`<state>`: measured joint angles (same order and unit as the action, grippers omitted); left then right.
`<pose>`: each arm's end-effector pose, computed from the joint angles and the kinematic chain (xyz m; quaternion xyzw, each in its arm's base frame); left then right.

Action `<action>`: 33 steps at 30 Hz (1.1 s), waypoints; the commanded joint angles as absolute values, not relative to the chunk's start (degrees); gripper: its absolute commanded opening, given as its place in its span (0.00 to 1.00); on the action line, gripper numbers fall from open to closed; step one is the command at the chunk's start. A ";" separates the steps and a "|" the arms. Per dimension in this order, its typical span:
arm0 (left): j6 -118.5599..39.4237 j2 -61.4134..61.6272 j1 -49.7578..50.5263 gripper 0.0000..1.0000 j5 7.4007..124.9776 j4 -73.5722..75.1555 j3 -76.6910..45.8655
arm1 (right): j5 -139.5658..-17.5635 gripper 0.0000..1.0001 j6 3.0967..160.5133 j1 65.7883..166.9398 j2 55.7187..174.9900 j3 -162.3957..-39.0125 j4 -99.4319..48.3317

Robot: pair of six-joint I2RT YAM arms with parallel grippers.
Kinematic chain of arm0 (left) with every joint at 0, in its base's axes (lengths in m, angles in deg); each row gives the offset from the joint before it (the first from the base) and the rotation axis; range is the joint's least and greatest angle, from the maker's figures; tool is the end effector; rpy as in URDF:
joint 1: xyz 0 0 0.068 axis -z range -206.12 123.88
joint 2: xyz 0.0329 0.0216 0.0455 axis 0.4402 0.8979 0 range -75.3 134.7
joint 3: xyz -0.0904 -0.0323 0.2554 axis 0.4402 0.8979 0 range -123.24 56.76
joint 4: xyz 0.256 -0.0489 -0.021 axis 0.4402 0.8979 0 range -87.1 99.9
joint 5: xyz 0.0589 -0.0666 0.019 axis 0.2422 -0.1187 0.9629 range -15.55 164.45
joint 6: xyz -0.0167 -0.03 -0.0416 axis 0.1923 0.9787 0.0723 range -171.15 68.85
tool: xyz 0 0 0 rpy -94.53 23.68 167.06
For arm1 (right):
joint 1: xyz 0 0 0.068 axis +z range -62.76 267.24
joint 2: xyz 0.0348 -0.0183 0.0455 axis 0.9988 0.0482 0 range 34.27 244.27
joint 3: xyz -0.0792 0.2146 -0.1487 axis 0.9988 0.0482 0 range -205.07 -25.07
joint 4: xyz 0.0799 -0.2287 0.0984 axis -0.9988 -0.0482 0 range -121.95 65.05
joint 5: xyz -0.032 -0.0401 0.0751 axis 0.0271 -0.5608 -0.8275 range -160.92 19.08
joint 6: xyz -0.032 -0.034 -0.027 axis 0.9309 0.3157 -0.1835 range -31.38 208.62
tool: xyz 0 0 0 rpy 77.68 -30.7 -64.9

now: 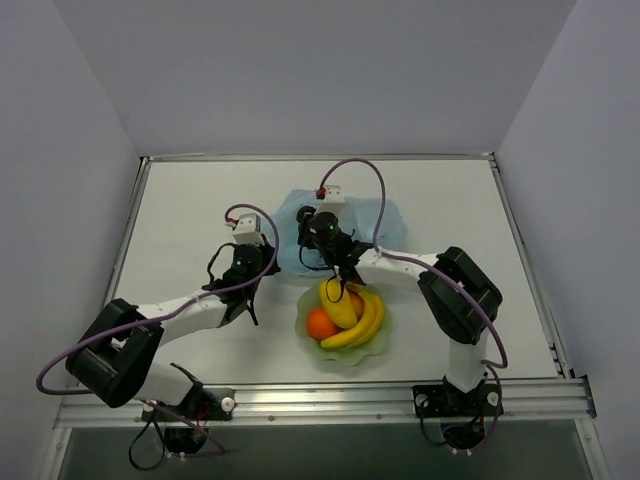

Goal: Take the fake fruits out of the plastic bag

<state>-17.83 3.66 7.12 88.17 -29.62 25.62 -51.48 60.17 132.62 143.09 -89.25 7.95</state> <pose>0.2415 -0.1482 0.2026 -0.0731 0.7893 -0.2511 0.5556 0.3083 0.2956 0.2120 -0.0071 0.7719 0.2689 0.5760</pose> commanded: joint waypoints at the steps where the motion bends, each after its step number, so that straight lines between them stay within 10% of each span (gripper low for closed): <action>1: -18.54 3.54 6.58 0.02 87.64 -31.56 23.80 | -57.73 0.33 61.81 132.50 138.43 -87.04 10.47; 7: -18.80 2.66 6.58 0.02 88.60 -30.85 23.88 | -56.45 0.33 61.99 132.15 133.42 -85.00 8.45; 25: -18.19 2.22 6.75 0.02 87.55 -31.29 24.24 | -47.81 0.78 53.73 126.52 160.74 -110.32 1.33; 33: -17.75 3.27 6.67 0.02 87.02 -31.73 23.89 | -51.06 0.74 54.96 125.38 164.87 -113.83 5.72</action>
<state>-17.96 3.68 7.12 87.44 -29.62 25.62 -50.63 54.75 125.98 163.61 -110.80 2.88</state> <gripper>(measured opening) 0.026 0.757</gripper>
